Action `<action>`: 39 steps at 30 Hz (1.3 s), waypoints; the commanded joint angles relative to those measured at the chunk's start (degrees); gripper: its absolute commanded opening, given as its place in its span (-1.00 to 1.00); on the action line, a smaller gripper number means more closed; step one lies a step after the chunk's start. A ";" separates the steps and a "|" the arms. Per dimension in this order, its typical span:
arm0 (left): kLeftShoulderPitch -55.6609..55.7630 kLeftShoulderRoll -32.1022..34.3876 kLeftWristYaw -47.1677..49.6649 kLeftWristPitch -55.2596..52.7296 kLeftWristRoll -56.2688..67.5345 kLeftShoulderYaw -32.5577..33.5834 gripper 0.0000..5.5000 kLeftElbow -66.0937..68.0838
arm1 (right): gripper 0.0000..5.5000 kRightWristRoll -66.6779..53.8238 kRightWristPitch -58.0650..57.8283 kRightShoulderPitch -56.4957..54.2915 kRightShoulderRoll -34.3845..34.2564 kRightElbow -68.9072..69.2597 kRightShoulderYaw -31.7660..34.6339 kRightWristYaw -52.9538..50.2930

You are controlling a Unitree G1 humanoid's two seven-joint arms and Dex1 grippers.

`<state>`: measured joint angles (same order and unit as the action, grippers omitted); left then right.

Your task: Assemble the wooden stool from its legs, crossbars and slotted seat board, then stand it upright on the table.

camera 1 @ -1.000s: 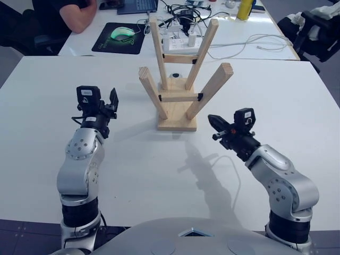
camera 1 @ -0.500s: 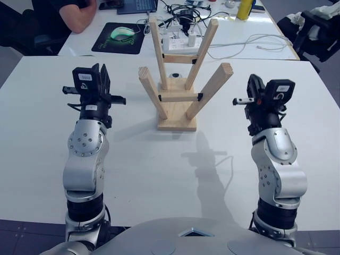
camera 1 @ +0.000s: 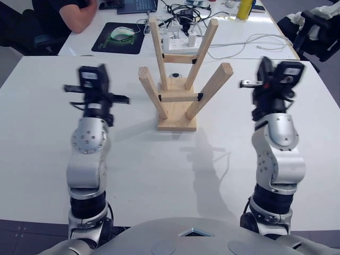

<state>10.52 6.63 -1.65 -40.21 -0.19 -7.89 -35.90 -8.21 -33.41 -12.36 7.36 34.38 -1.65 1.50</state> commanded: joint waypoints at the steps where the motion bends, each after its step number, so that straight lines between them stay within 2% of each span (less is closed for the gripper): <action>1: 1.59 2.10 -5.60 -4.01 0.76 -8.50 -0.99 1.24 | -1.00 -2.26 -5.33 1.95 0.46 -0.56 -5.39 3.94; 7: 0.62 5.62 -0.07 -6.37 -5.47 -0.29 -0.99 1.81 | -1.00 3.14 -5.87 3.82 1.07 -1.77 7.26 -5.04; 12: -0.60 5.93 5.03 -4.22 -8.77 9.01 -0.99 0.23 | -1.00 3.96 -5.08 5.43 -0.09 0.58 12.39 -7.95; 14: -0.15 5.03 5.97 -1.87 -8.78 10.68 -0.99 -0.67 | -1.00 3.64 -3.65 4.44 -0.96 1.91 12.72 -8.51; 16: 1.50 3.40 3.63 0.27 -6.46 8.26 -0.99 -1.04 | -1.00 0.92 -3.20 2.54 -2.32 2.46 9.58 -5.76; 17: 2.41 2.61 0.91 0.26 -4.87 4.16 -0.99 -0.76 | -1.00 -1.79 -3.17 1.84 -2.79 2.79 4.20 -1.34; 19: 4.46 4.89 -6.22 -1.50 -5.51 -8.42 -0.99 1.44 | -1.00 -2.91 -3.22 0.85 -0.08 4.21 -9.06 7.31; 21: 4.70 5.82 -8.85 -3.49 -5.87 -13.51 -0.99 2.46 | -1.00 -4.28 -7.21 1.87 -0.58 4.12 -13.10 8.16; 23: 4.09 6.06 -7.96 -4.93 -6.71 -11.43 -0.99 2.31 | -1.00 -4.48 -8.99 3.71 -2.27 2.10 -9.27 5.23; 29: 2.05 6.26 -0.03 -4.37 -10.53 2.50 -0.99 1.68 | -1.00 0.93 -6.70 3.87 -0.58 -1.91 11.53 -6.08; 33: 0.51 4.53 5.46 -1.86 -10.88 13.47 -0.99 -0.43 | -1.00 2.16 -5.17 4.32 -0.86 0.45 16.72 -9.11; 36: 0.97 3.44 6.34 4.05 -10.22 14.13 -0.99 -1.16 | -1.00 -0.13 -3.07 2.40 -3.50 2.63 14.57 -8.48; 37: 2.02 2.62 3.96 5.87 -8.29 11.14 -0.99 -0.82 | -1.00 -2.53 -2.91 1.12 -4.60 2.63 10.70 -5.38; 39: 4.53 1.78 -4.69 5.84 -5.50 -2.25 -0.99 1.36 | -1.00 -7.93 -6.58 -0.35 -6.07 2.77 -1.45 2.44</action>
<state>11.82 9.63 2.43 -35.05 -8.90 3.82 -36.36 -10.13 -36.53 -10.13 3.26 36.21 9.69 -4.05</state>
